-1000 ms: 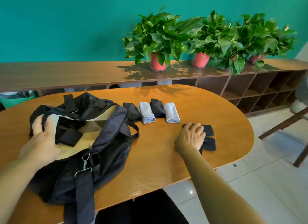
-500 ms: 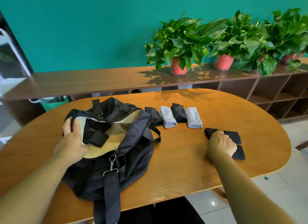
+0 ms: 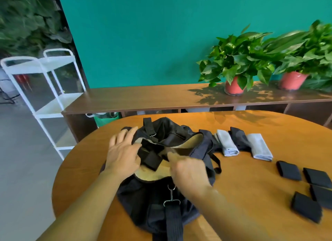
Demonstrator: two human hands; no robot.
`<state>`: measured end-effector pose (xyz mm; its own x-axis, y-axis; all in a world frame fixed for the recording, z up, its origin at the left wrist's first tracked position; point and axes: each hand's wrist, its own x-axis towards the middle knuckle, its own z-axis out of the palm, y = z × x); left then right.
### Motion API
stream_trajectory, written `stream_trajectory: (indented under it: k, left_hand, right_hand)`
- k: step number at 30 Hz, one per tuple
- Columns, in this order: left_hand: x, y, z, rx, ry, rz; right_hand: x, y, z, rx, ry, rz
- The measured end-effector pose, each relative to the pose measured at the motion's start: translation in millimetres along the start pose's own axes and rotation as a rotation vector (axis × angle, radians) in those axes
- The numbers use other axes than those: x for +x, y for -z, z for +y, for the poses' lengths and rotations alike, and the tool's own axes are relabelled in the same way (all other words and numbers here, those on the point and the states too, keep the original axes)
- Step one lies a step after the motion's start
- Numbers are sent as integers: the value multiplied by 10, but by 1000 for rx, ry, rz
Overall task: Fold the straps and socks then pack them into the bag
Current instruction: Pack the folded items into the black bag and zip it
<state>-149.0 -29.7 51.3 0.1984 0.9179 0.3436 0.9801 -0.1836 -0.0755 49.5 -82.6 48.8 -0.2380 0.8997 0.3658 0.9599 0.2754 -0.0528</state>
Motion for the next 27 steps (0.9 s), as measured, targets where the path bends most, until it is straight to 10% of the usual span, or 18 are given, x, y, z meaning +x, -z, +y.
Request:
stream_trajectory:
  k: [15,27]
  left_hand:
    - [177,-350,-121,-526,157,-188]
    - [143,-321,-49,-498,197,-221]
  right_hand:
    - [675,-803,-409,-85,-156,-495]
    - [708,-718,-439,-49,-180,-509]
